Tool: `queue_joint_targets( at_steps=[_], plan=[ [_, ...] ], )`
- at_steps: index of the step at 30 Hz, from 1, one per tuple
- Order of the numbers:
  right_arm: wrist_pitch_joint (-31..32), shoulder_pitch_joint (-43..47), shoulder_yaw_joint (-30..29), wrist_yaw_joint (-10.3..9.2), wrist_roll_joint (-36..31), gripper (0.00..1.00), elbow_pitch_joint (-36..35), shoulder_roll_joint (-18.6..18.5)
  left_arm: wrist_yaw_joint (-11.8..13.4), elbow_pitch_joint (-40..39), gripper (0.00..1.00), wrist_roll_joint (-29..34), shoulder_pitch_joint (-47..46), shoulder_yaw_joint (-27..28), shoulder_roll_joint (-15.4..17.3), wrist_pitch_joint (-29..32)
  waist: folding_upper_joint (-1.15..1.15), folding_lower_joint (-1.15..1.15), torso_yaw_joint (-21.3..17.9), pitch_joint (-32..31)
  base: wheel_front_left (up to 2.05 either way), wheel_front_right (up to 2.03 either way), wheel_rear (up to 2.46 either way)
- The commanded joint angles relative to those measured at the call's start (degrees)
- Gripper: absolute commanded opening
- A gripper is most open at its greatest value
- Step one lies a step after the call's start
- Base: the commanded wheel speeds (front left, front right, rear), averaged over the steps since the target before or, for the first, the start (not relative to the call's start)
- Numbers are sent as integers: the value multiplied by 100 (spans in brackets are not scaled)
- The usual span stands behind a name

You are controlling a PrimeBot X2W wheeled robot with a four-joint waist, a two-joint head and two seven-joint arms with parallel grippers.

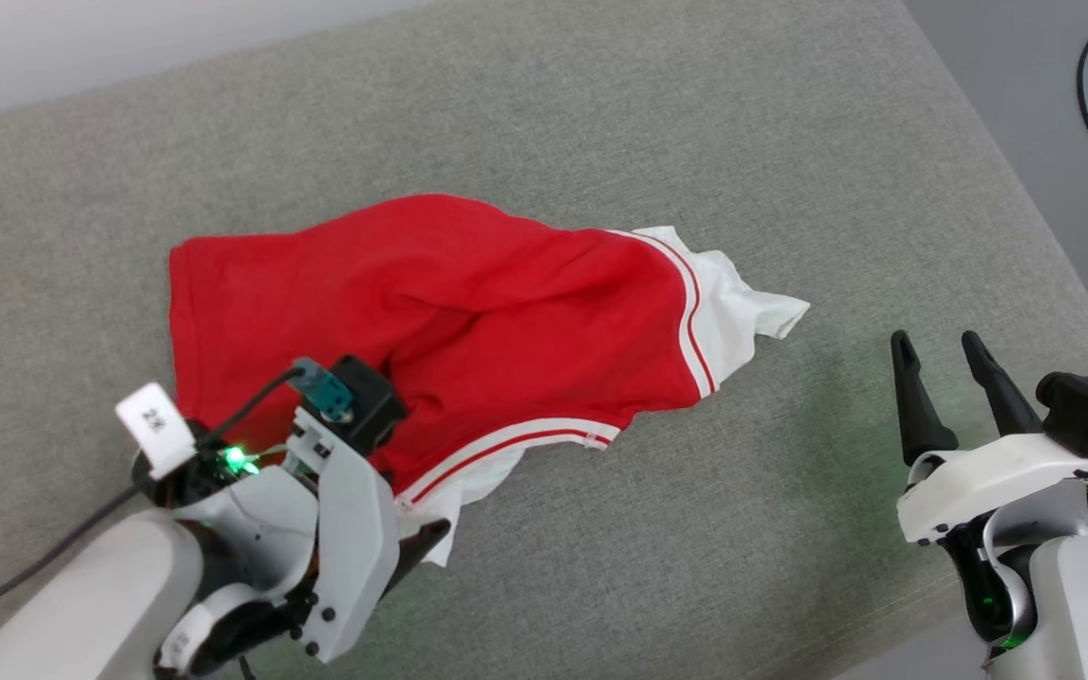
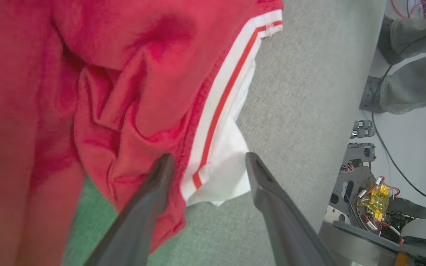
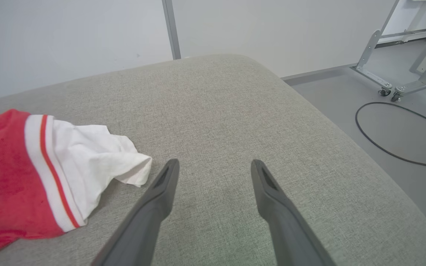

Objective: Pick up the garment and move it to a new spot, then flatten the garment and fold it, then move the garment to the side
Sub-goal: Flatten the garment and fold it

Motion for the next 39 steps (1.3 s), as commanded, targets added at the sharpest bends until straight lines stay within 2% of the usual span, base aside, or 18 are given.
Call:
queue_joint_targets(
  at_steps=[1,7,8,9,10,11,12,13,20,28,34,39],
  plan=[
    [-44,-80,36,-4,63,100,30,21,-87,206,100,96,-63,-113,-37,-34,0,0,8,24,0,0,0],
    [-62,-121,93,-4,99,100,80,27,-223,753,100,298,-101,-409,-78,-114,0,0,-3,70,0,0,0],
    [-68,-127,101,-4,108,100,86,26,-251,833,97,320,-120,-443,-88,-149,0,0,-2,76,0,0,0],
    [-72,-130,105,-4,105,100,94,23,-251,917,73,351,-139,-465,-93,-161,0,0,-1,79,0,0,0],
    [-76,-133,108,-4,98,100,102,19,-263,981,33,404,-169,-518,-74,-161,0,0,0,82,0,0,0],
    [-76,-133,108,-4,98,100,102,19,-263,981,33,404,-169,-518,-74,-161,0,0,0,82,0,0,0],
    [-81,-137,108,-4,94,100,110,15,-276,1046,6,467,-191,-565,-50,-161,0,0,2,85,0,0,0],
    [-83,-140,105,-4,90,100,117,13,-300,1101,0,500,-217,-600,-35,-170,0,0,6,87,0,0,0],
    [-88,-111,70,-4,59,100,157,-15,-346,1236,0,473,-344,-693,100,-171,0,0,86,38,0,0,0],
    [22,10,-22,-4,-19,100,30,-61,-345,904,0,288,-504,-492,387,-160,0,0,337,-95,0,0,0],
    [146,47,-56,-4,-70,100,-126,-83,-191,628,0,137,-343,-245,708,-163,0,0,525,-178,0,0,0],
    [236,121,-94,-4,-86,100,-232,-118,95,425,0,-45,-78,-12,950,-162,0,0,676,-228,0,0,0]
  ],
)
